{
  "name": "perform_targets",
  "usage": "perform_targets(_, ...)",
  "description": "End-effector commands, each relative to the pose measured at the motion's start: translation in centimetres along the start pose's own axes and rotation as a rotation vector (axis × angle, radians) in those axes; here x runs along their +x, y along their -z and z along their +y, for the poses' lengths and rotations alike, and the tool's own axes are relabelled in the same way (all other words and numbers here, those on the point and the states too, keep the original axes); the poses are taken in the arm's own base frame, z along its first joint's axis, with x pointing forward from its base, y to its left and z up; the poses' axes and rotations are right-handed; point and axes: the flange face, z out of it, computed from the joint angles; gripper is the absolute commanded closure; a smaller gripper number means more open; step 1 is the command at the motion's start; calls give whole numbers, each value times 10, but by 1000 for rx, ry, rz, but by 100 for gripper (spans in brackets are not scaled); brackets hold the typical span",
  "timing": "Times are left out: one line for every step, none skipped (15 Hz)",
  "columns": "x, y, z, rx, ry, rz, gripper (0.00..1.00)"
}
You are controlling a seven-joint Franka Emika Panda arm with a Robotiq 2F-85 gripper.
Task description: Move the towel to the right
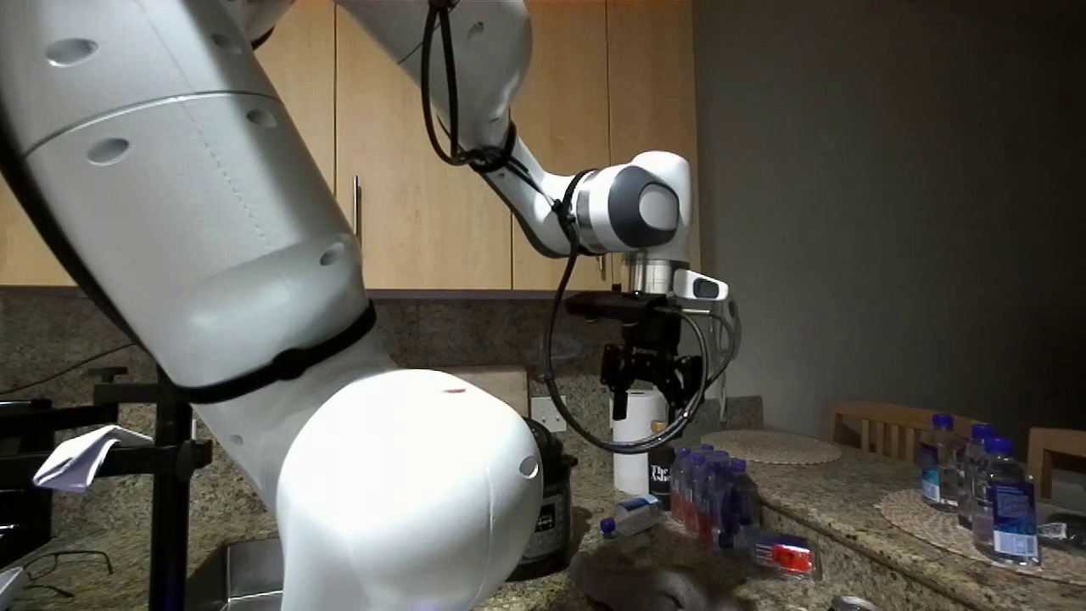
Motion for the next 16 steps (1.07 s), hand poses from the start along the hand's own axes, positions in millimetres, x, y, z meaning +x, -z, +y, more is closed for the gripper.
perform_targets(-16, -12, -1, -43, -51, 130, 0)
perform_targets(-3, -11, -6, -19, -18, 63, 0)
perform_targets(-6, -13, -6, -24, -26, 82, 0)
perform_targets(-8, -14, -5, -27, -29, 90, 0)
perform_targets(-9, -14, -4, -28, -30, 94, 0)
perform_targets(-10, -12, -4, -27, -30, 99, 0)
perform_targets(-11, -11, -4, -27, -30, 102, 0)
perform_targets(-10, -16, -4, -19, -8, 86, 0)
perform_targets(-10, -19, -6, -11, -3, 82, 0)
perform_targets(-7, -27, -13, 8, 21, 68, 0)
perform_targets(-5, -32, -18, 22, 44, 58, 0)
perform_targets(-2, -38, -29, 28, 85, 52, 0)
perform_targets(0, -44, -37, 32, 119, 42, 0)
perform_targets(5, -52, -50, 34, 169, 31, 0)
perform_targets(9, -58, -61, 36, 211, 24, 0)
perform_targets(14, -66, -73, 28, 263, 19, 0)
